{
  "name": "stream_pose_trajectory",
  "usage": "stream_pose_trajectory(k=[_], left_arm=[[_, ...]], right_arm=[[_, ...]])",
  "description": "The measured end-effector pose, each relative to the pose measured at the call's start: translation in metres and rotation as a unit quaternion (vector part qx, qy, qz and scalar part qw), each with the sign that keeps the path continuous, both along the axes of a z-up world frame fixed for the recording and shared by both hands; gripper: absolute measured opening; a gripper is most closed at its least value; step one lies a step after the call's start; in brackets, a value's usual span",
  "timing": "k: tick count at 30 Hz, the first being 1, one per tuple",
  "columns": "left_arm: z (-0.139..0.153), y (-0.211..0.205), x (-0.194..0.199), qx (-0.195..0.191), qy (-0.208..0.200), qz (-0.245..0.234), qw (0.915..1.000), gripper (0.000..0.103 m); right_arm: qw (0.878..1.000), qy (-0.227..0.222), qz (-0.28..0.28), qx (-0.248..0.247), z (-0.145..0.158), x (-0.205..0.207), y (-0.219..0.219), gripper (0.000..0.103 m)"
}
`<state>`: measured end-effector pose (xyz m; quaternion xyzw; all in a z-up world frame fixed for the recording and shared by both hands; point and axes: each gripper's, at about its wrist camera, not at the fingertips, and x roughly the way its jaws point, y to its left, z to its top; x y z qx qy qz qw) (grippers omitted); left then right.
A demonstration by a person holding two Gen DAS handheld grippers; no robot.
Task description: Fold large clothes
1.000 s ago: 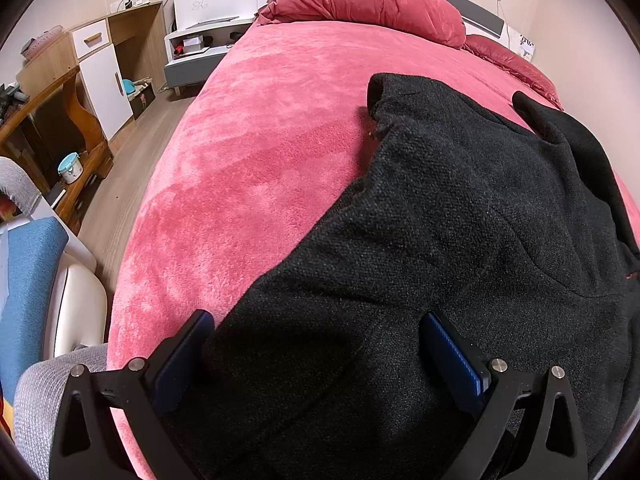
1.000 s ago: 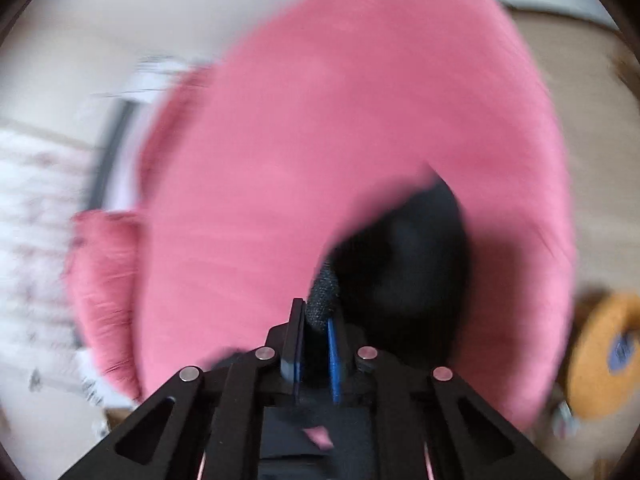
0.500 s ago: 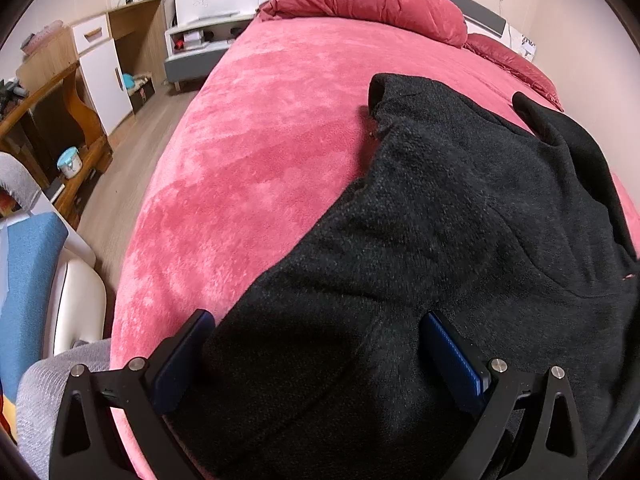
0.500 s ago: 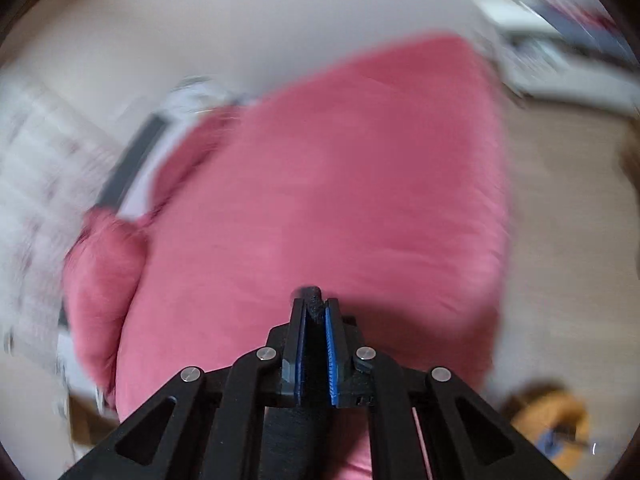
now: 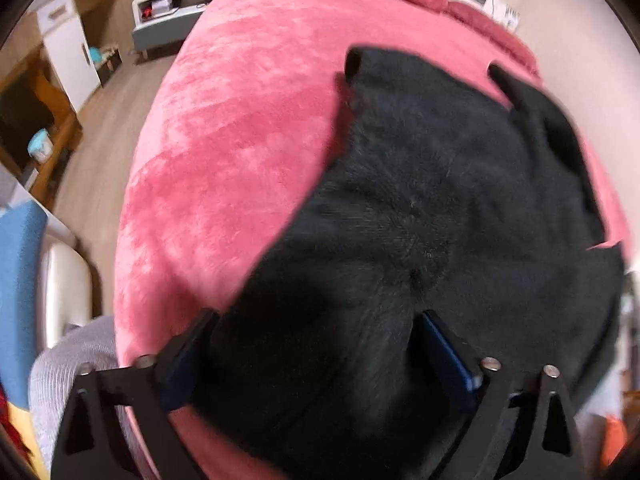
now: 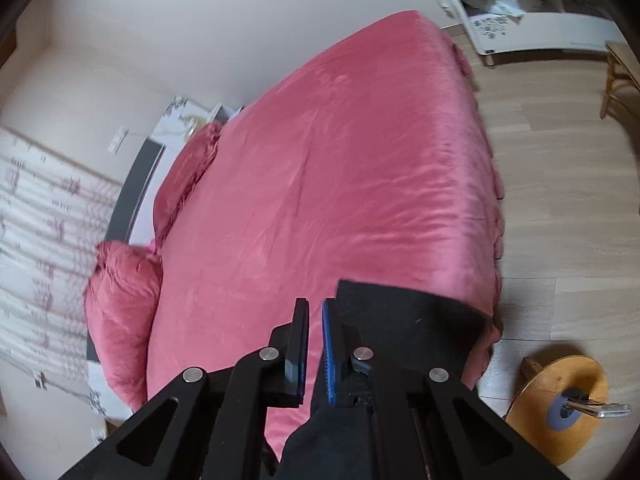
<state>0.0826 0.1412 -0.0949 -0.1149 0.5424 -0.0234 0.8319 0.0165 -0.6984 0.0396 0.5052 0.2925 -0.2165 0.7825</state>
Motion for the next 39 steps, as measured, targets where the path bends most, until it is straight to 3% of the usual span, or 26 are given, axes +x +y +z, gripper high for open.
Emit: stream_pose_trajectory(k=[3, 5, 7, 8, 10, 12, 15, 18, 20, 23, 26, 27, 29, 30, 35, 36, 37, 38, 39], left_arm=[[0.008, 0.034, -0.011, -0.069, -0.002, 0.055, 0.9961, 0.093], [0.003, 0.049, -0.013, -0.107, 0.011, 0.081, 0.9908, 0.093], [-0.003, 0.050, -0.011, -0.124, 0.025, 0.085, 0.9883, 0.093], [-0.006, 0.047, -0.009, -0.122, 0.029, 0.079, 0.9889, 0.093], [-0.003, 0.034, -0.003, -0.083, 0.022, 0.059, 0.9945, 0.091], [0.012, 0.028, 0.000, -0.046, -0.018, 0.068, 0.9965, 0.084], [0.041, 0.015, 0.011, -0.041, -0.090, 0.088, 0.9911, 0.089], [0.047, -0.012, 0.043, -0.044, -0.102, 0.060, 0.9920, 0.093], [0.044, -0.035, 0.066, -0.023, -0.106, 0.020, 0.9939, 0.093], [0.025, -0.060, 0.104, 0.025, -0.105, -0.012, 0.9941, 0.093], [-0.007, -0.057, 0.122, 0.027, -0.071, -0.013, 0.9970, 0.095], [-0.016, -0.055, 0.124, 0.017, -0.079, -0.013, 0.9966, 0.101], [-0.021, -0.048, 0.108, -0.003, -0.135, -0.006, 0.9908, 0.102], [-0.022, -0.049, 0.105, -0.001, -0.143, -0.007, 0.9897, 0.102], [-0.023, -0.047, 0.105, -0.018, -0.143, -0.008, 0.9896, 0.103], [-0.025, -0.044, 0.108, -0.022, -0.143, -0.008, 0.9895, 0.103], [-0.026, -0.045, 0.109, -0.022, -0.143, -0.008, 0.9894, 0.103], [-0.026, -0.045, 0.108, -0.022, -0.144, -0.008, 0.9894, 0.103], [-0.027, -0.041, 0.106, -0.021, -0.144, -0.008, 0.9894, 0.103]], right_arm=[[0.999, 0.035, 0.019, -0.010, -0.007, 0.012, 0.013, 0.008], [0.997, 0.066, 0.030, -0.006, -0.028, 0.016, 0.022, 0.026], [0.995, 0.092, 0.035, 0.020, -0.053, 0.016, 0.033, 0.037], [0.994, 0.097, 0.044, 0.034, -0.065, 0.018, 0.039, 0.038], [0.990, 0.117, 0.067, 0.043, -0.085, 0.023, 0.058, 0.038], [0.984, 0.144, 0.106, 0.008, -0.093, 0.036, 0.086, 0.041], [0.960, 0.171, 0.207, -0.080, -0.088, 0.075, 0.151, 0.043], [0.912, 0.163, 0.326, -0.189, -0.071, 0.126, 0.238, 0.045], [0.874, 0.135, 0.397, -0.246, -0.057, 0.165, 0.308, 0.064], [0.856, 0.080, 0.457, -0.230, -0.045, 0.208, 0.374, 0.064], [0.858, 0.051, 0.478, -0.181, -0.042, 0.254, 0.422, 0.067], [0.859, 0.052, 0.478, -0.178, -0.043, 0.267, 0.433, 0.067], [0.861, 0.067, 0.470, -0.181, -0.051, 0.300, 0.456, 0.067], [0.862, 0.077, 0.467, -0.183, -0.056, 0.312, 0.462, 0.067], [0.867, 0.189, 0.425, -0.180, -0.105, 0.379, 0.480, 0.066], [0.869, 0.192, 0.421, -0.176, -0.108, 0.379, 0.480, 0.064], [0.874, 0.182, 0.414, -0.179, -0.105, 0.378, 0.479, 0.049], [0.873, 0.162, 0.424, -0.177, -0.098, 0.376, 0.476, 0.018], [0.871, 0.148, 0.439, -0.164, -0.092, 0.376, 0.472, 0.010]])
